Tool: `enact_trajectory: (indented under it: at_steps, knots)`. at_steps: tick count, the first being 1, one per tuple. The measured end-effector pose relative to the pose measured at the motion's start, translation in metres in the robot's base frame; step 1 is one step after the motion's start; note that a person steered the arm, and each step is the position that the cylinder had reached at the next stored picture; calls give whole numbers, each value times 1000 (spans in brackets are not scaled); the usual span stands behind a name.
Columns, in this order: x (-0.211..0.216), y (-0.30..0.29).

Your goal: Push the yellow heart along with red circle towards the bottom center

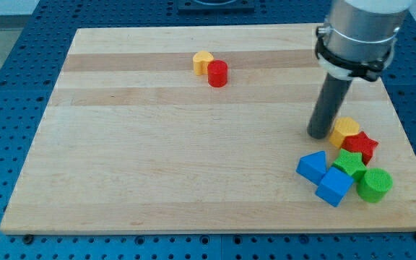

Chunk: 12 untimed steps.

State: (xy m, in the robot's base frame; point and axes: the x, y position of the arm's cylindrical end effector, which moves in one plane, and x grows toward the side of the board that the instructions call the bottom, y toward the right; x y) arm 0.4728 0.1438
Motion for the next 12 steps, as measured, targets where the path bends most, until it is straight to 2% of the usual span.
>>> enact_trajectory:
  at_steps: [1,3,4,5,6,8,9,10,12]
  knots:
    - [0,-68]
    - [-8,-258]
    - [-38,-316]
    - [-81,-334]
    - [-125,-343]
    - [-212,-276]
    - [-214,-225]
    - [-196,-183]
    - [-161,-150]
